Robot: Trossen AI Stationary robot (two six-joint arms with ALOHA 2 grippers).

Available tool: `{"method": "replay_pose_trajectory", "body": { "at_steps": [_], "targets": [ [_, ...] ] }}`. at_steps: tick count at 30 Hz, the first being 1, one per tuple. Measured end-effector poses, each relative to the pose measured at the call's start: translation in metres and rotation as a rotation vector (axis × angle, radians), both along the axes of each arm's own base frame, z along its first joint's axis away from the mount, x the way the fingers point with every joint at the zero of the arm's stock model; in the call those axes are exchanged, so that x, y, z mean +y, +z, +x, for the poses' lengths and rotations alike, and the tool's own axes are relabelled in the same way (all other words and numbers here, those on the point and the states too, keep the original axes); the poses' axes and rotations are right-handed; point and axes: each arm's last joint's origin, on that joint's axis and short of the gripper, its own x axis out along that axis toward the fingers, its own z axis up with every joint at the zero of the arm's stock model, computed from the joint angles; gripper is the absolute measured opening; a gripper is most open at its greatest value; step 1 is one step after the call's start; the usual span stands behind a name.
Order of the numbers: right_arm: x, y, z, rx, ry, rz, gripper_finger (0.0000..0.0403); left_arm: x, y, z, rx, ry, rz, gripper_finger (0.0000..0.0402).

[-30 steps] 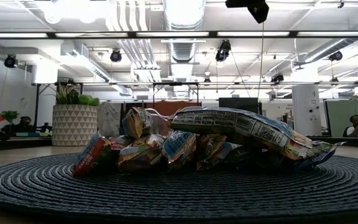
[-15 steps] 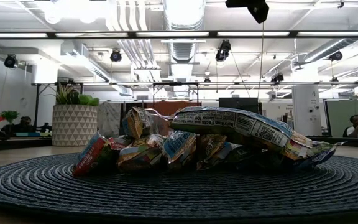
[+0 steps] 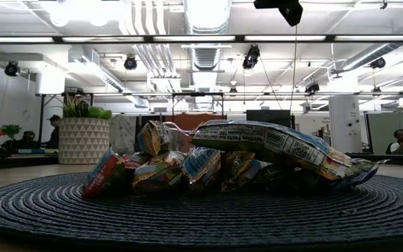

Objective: Pick and place Granola Bars by type
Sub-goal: Put the yellow granola bar into the bottom right transparent bin

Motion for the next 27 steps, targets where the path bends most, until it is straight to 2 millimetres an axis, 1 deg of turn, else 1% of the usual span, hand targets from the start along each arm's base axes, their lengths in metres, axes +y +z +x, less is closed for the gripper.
{"method": "replay_pose_trajectory", "body": {
  "at_steps": [7, 11, 14, 24, 27],
  "targets": [
    [0.001, 0.0, 0.0, -0.001, 0.009, 0.003, 0.0009, 0.007, 0.001, 0.002, -0.014, 0.066, -0.056, 0.0],
    [0.004, 0.001, 0.001, -0.015, 0.067, 0.025, 0.0009, 0.014, 0.003, 0.002, -0.022, 0.095, -0.064, 0.0],
    [0.009, 0.003, 0.002, -0.033, 0.124, 0.051, 0.0009, 0.02, 0.004, 0.003, -0.027, 0.115, -0.064, 0.0],
    [0.03, 0.005, 0.004, -0.054, 0.172, 0.157, 0.0009, 0.037, -0.001, 0.001, -0.016, 0.163, -0.074, 0.0],
    [0.037, 0.007, 0.006, -0.083, 0.193, 0.164, 0.0009, 0.04, 0.001, -0.001, -0.024, 0.168, -0.08, 0.0]
  ]
}}
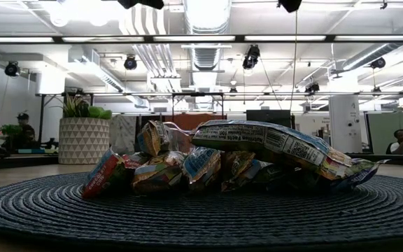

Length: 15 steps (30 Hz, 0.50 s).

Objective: Pick and place Granola Bars by type
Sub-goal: Put the yellow granola bar into the bottom right transparent bin

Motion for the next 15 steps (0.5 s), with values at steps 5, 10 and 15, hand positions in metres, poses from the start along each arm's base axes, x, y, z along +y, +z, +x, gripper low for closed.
{"method": "replay_pose_trajectory", "body": {
  "at_steps": [5, 10, 15],
  "targets": [
    [0.008, 0.003, 0.008, -0.059, 0.024, 0.024, 0.0009, 0.007, 0.006, -0.005, -0.024, 0.025, -0.009, 0.0],
    [0.015, -0.001, 0.017, -0.056, 0.036, 0.055, 0.0009, 0.011, 0.01, -0.012, -0.046, 0.032, -0.006, 0.0],
    [0.024, -0.004, 0.027, -0.05, 0.057, 0.098, 0.0009, 0.014, 0.007, -0.018, -0.041, 0.038, -0.003, 0.0]
  ]
}}
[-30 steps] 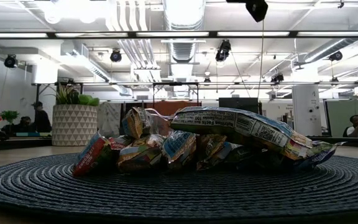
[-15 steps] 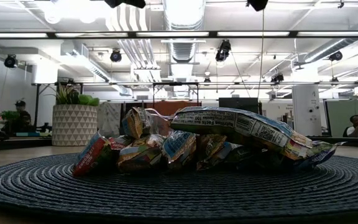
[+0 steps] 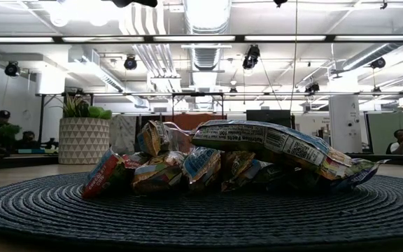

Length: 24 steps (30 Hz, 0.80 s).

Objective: Pick and place Granola Bars by type
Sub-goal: Put the yellow granola bar into the bottom right transparent bin

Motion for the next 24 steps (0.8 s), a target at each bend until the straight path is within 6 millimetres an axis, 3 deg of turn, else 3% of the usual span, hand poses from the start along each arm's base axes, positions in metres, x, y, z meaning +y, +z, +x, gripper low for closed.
{"method": "replay_pose_trajectory", "body": {
  "at_steps": [7, 13, 24],
  "targets": [
    [0.012, 0.018, 0.017, -0.026, 0.043, -0.019, 0.0009, 0.002, -0.007, -0.008, 0.005, 0.013, -0.009, 0.0],
    [0.02, 0.027, 0.032, 0.11, 0.066, -0.044, 0.0009, 0.003, -0.004, -0.013, -0.005, 0.011, -0.008, 0.0],
    [0.039, 0.012, 0.058, 0.301, 0.07, 0.026, 0.0009, 0.006, -0.007, -0.023, 0.067, 0.046, 0.01, 0.0]
  ]
}}
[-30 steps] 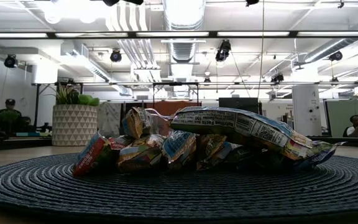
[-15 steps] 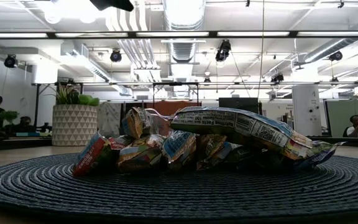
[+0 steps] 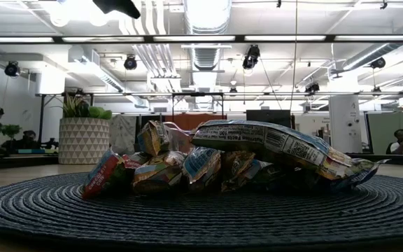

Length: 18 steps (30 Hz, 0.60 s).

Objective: Pick and place Granola Bars by type
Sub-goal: Put the yellow granola bar into the bottom right transparent bin

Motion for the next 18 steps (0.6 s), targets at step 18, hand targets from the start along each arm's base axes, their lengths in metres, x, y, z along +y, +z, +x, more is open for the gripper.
{"method": "replay_pose_trajectory", "body": {
  "at_steps": [18],
  "targets": [
    [0.036, -0.072, 0.044, 0.278, 0.028, 0.112, 0.0009, 0.001, 0.002, -0.006, 0.0, -0.003, 0.006, 0.0]
  ]
}}
